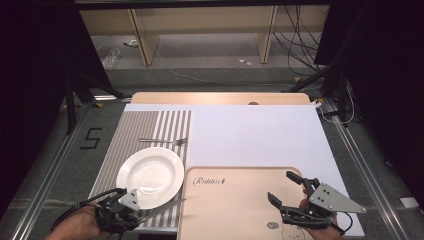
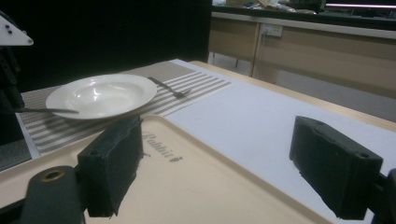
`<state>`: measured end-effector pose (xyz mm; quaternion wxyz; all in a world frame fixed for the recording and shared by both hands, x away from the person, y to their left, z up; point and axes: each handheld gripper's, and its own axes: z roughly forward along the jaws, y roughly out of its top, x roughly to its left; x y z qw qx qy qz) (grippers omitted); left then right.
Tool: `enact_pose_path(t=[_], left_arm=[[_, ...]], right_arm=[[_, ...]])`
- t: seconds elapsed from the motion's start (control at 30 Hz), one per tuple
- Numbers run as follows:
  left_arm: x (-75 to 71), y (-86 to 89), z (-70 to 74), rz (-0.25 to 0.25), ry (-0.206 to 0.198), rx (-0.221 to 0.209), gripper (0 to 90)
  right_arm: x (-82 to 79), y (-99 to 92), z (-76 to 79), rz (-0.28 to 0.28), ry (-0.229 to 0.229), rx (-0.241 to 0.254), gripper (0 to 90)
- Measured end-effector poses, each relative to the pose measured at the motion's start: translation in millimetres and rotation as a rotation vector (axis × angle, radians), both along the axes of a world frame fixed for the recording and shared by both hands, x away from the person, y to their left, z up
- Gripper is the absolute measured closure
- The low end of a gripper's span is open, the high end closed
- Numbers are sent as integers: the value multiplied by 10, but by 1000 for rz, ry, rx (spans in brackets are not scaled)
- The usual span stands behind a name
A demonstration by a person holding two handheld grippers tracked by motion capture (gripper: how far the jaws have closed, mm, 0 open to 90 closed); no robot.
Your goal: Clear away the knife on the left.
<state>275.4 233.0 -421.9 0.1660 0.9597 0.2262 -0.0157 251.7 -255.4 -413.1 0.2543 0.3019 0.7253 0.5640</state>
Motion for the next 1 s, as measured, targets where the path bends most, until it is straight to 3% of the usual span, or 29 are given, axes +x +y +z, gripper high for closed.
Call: enact_pose_path(t=[0.17, 0.2, 0.23, 0.37, 0.63, 1.0], left_arm=[[21, -110, 73, 49, 24, -108, 798], [51, -143, 94, 77, 45, -159, 798], [51, -143, 94, 77, 45, -159, 797], [125, -199, 120, 132, 66, -243, 797], [216, -391, 56, 185, 75, -333, 798], [357, -781, 66, 180, 111, -434, 797]], right_arm=[[-3, -1, 2, 0, 2, 1, 181], [-3, -2, 2, 0, 1, 2, 181], [-3, -2, 2, 0, 2, 2, 181], [-5, -3, 3, -1, 2, 3, 181], [-2, -10, 3, -4, 0, 6, 181], [-2, -26, 8, -7, 3, 9, 181]])
